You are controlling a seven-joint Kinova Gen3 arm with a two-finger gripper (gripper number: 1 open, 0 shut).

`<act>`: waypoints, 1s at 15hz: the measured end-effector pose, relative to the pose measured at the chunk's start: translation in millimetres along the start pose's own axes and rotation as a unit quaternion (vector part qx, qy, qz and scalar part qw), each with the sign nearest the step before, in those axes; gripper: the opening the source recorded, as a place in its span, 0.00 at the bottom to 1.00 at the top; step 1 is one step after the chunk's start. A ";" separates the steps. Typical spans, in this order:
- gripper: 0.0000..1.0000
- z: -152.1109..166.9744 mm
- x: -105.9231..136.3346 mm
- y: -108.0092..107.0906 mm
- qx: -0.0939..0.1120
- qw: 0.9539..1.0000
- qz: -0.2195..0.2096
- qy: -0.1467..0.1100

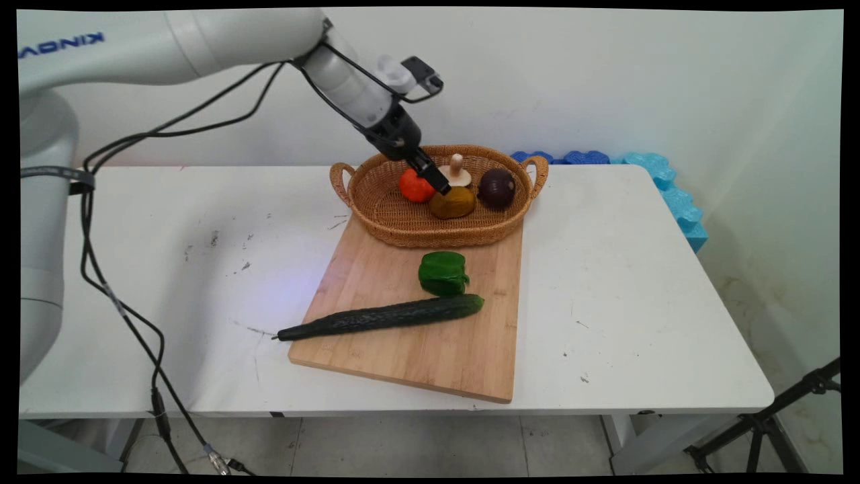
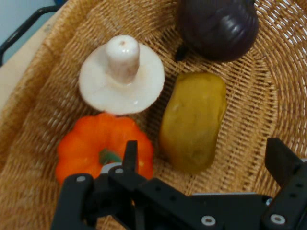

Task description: Pick up the potato from the vegetable basket

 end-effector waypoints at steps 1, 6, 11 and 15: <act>1.00 4.7 1.4 0.5 -0.001 1.000 0.001 -0.001; 1.00 36.0 9.2 3.0 -0.010 1.000 0.008 -0.008; 1.00 52.1 6.9 3.1 -0.012 1.000 0.011 -0.015; 0.00 62.5 7.9 5.1 -0.014 1.000 0.018 -0.020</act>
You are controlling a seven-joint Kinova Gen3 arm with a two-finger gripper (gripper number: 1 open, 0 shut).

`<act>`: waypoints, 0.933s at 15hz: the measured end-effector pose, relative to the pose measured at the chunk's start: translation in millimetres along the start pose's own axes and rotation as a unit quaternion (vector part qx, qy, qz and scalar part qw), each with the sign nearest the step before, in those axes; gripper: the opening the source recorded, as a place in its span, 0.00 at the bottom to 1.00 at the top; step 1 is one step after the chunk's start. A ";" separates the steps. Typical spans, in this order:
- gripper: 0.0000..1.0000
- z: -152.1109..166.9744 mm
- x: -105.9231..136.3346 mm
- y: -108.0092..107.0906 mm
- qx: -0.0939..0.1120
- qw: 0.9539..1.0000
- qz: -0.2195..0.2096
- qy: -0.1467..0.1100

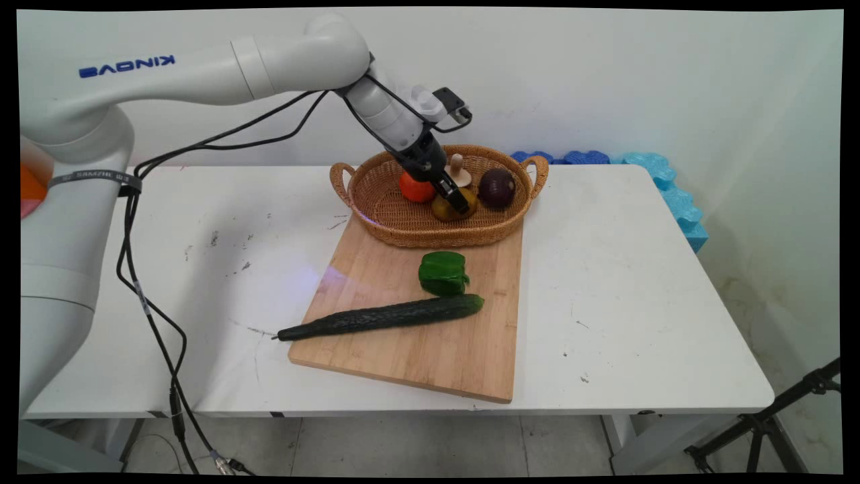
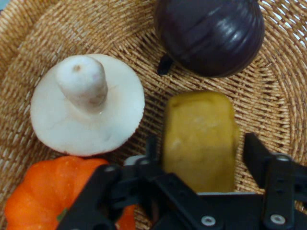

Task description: Pick up the potato from the vegetable basket, then place the picked object on the cutting board

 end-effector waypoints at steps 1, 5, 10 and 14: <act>0.00 1.9 0.1 0.8 -0.001 1.000 0.002 -0.002; 0.00 4.1 1.0 4.8 -0.006 1.000 0.009 -0.003; 0.00 -10.4 8.1 9.7 -0.005 1.000 0.017 0.005; 0.00 -55.7 19.7 10.6 0.007 0.999 0.020 0.025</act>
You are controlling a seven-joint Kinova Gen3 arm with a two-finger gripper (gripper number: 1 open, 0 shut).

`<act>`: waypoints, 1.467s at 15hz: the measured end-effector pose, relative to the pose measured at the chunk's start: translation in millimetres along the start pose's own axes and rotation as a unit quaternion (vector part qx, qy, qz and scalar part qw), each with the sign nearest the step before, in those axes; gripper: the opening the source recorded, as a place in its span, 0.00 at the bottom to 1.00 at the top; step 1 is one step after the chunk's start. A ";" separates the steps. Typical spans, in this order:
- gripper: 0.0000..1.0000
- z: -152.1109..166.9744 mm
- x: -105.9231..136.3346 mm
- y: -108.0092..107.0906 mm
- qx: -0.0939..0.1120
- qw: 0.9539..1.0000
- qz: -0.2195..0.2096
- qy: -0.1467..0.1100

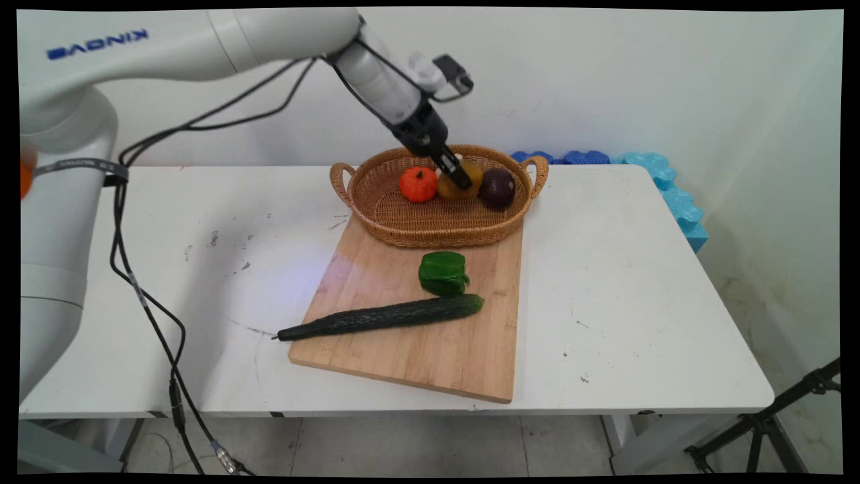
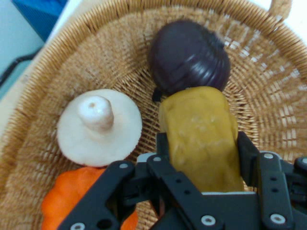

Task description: Place the picked object on the cutting board

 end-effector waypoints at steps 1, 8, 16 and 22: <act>0.00 -9.6 1.6 0.8 0.001 1.000 0.000 0.003; 0.00 -100.0 -8.2 18.7 -0.017 1.000 0.004 0.020; 0.00 -172.7 -89.9 51.0 -0.066 0.996 0.053 -0.014; 0.00 -167.7 -152.5 63.3 -0.076 0.993 0.071 -0.048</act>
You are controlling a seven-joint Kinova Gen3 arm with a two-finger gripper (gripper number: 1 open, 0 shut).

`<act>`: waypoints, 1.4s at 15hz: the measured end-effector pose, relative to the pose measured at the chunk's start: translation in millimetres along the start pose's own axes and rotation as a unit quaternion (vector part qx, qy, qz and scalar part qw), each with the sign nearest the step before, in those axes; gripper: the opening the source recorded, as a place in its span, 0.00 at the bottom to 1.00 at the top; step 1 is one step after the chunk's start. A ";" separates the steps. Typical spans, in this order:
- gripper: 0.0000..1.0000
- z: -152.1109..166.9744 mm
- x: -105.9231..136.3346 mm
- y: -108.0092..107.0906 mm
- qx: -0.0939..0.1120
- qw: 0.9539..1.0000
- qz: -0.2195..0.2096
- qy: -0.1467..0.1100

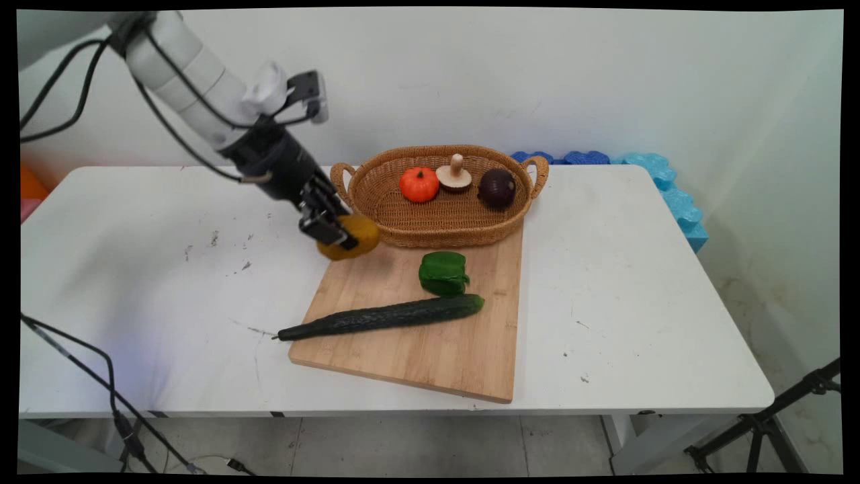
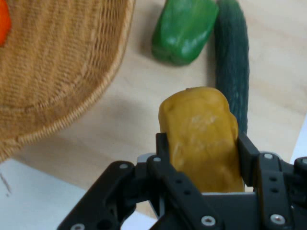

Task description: Place the picked object on the cutting board

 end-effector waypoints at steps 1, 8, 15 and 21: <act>0.00 5.8 -8.2 0.6 0.002 1.000 0.001 -0.004; 0.00 49.1 -40.1 -3.6 0.023 1.000 -0.005 -0.020; 0.00 79.9 -45.0 -6.4 0.034 0.999 -0.014 -0.015; 1.00 92.2 -43.2 -4.2 0.035 0.999 -0.012 -0.005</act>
